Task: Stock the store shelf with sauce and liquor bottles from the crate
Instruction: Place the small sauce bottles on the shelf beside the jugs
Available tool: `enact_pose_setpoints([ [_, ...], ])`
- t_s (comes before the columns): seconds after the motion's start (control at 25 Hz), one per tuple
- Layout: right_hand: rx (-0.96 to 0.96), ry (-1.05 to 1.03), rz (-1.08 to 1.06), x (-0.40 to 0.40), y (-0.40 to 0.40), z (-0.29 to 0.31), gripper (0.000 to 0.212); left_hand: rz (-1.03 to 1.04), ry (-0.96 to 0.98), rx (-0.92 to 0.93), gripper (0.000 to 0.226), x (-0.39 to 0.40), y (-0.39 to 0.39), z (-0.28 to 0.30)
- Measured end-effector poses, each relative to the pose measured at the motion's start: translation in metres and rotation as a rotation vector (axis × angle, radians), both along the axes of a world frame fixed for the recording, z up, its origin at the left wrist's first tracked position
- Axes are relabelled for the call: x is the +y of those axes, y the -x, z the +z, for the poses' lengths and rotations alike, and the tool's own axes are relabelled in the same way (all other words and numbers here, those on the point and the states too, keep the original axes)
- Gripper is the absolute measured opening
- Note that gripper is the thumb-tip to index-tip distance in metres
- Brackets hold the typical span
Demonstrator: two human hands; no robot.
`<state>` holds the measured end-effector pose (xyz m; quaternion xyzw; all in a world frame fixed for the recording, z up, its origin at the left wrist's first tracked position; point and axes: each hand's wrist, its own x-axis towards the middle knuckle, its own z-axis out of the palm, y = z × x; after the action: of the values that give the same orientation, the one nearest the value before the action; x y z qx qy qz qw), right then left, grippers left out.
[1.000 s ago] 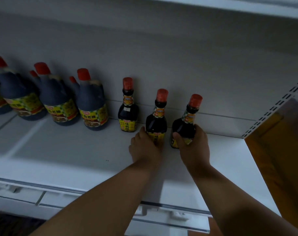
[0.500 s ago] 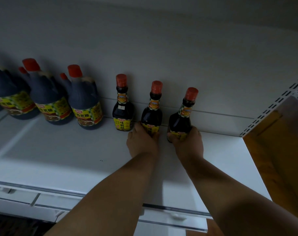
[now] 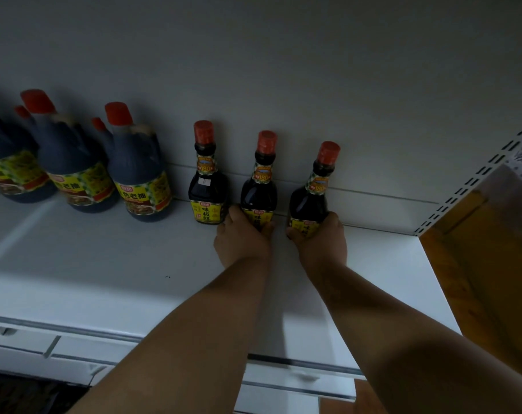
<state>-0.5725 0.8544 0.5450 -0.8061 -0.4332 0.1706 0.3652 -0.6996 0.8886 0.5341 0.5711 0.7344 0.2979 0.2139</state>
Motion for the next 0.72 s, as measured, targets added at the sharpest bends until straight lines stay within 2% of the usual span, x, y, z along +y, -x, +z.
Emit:
enact_pose_setpoints([
  [0.44, 0.008, 0.017, 0.013, 0.008, 0.003, 0.003, 0.070, -0.004, -0.015, -0.004, 0.077, 0.000, -0.001, -0.001],
  [0.6, 0.062, 0.047, -0.014, -0.005, 0.006, 0.011, 0.089, -0.063, -0.001, -0.115, 0.086, -0.013, 0.009, 0.004],
  [0.72, 0.022, 0.011, -0.060, -0.035, 0.021, 0.014, 0.073, -0.184, -0.033, -0.203, 0.076, -0.045, 0.036, 0.007],
])
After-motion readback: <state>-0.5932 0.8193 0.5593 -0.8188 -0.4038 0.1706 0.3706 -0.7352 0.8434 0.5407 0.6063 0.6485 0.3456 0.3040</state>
